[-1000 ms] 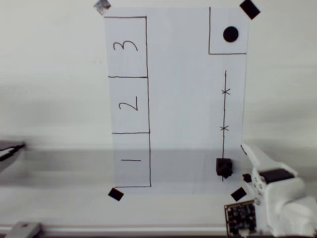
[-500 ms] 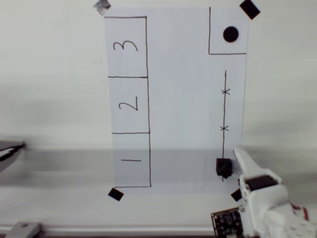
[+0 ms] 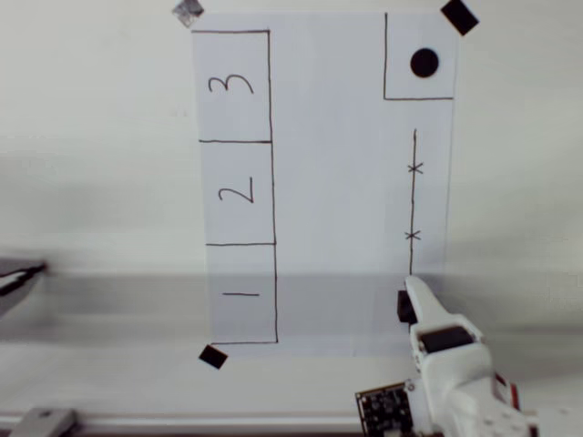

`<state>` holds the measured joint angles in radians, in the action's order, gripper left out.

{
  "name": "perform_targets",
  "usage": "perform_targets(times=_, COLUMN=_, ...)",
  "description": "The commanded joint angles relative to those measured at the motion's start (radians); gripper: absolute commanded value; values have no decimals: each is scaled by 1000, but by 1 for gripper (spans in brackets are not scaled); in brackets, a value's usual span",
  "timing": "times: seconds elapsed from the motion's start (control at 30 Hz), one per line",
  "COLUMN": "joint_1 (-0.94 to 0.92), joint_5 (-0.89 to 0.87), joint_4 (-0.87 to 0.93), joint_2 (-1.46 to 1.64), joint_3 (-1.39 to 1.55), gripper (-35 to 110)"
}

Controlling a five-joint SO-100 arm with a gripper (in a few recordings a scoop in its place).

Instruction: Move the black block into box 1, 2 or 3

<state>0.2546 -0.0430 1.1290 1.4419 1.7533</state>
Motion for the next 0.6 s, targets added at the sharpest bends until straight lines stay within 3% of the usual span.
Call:
perform_targets(times=0.0, joint_1=3, joint_5=11, joint_4=0, joint_2=8, joint_3=-49, gripper=26)
perform_targets(times=0.57, joint_1=-12, joint_5=44, joint_4=-83, joint_2=18, joint_3=72, gripper=26)
